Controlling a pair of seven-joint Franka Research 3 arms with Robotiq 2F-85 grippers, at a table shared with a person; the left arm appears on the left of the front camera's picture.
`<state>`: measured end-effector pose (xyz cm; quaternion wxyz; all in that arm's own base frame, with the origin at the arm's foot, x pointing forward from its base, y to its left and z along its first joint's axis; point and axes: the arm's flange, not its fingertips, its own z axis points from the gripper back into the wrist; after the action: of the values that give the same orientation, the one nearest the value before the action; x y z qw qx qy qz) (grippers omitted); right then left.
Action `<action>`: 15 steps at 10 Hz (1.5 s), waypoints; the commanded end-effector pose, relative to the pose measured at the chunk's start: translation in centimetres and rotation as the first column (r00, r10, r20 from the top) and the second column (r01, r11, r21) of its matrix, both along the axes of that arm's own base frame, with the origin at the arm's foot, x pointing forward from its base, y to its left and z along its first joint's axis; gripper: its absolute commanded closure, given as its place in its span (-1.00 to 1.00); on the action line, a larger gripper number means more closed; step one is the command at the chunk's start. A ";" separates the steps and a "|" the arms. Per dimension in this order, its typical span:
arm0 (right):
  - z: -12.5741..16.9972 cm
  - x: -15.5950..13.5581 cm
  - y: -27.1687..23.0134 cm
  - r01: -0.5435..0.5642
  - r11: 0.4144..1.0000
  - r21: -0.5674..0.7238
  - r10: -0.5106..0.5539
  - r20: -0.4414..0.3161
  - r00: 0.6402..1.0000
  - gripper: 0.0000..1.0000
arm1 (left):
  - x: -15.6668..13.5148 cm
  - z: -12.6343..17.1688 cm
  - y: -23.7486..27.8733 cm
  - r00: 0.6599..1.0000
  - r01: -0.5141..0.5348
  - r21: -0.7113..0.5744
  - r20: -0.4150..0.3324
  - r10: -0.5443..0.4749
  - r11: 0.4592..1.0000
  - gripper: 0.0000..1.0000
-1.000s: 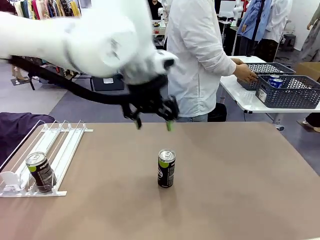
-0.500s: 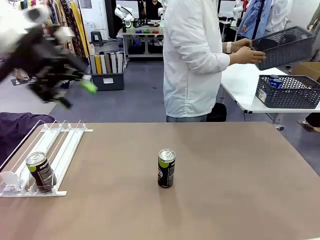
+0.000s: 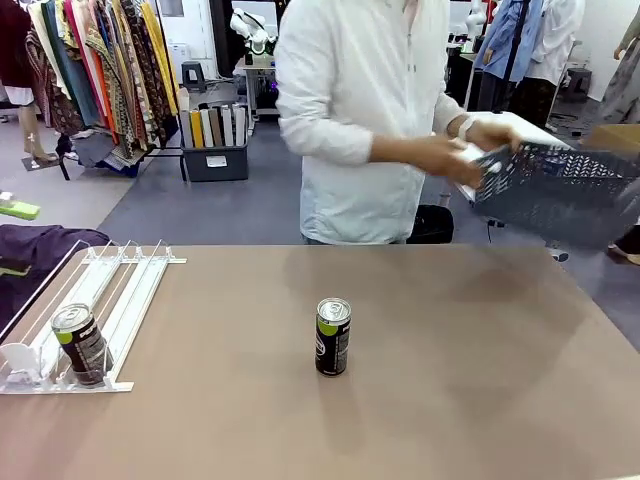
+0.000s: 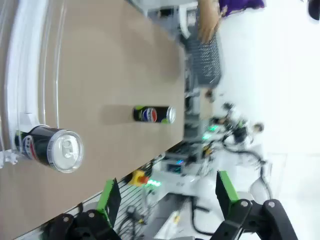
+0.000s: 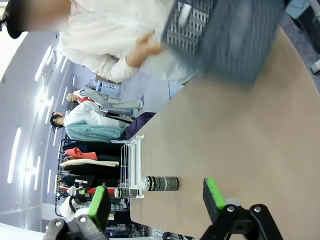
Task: Retrieve and store the cans from the dispenser.
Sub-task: Pick up one can from the Automatic Can Dispenser and place it in the middle of the table.
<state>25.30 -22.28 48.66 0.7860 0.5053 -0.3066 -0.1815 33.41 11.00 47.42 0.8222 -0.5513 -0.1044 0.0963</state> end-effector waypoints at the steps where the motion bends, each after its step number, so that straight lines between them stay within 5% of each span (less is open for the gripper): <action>1: 0.2 0.3 0.0 0.001 1.000 0.011 -0.001 0.039 0.999 -1.00 | 0.5 2.6 -2.4 0.996 0.082 0.102 0.029 -0.085 0.991 -1.00; 15: 0.2 0.3 0.0 0.001 1.000 0.011 -0.001 0.039 0.999 -1.00 | 0.5 2.6 -2.4 0.996 0.082 0.102 0.029 -0.085 0.991 -1.00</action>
<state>25.30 -22.28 48.66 0.7860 0.5052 -0.3066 -0.1815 34.16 8.42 50.06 0.8487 -0.5162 -0.1035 0.0509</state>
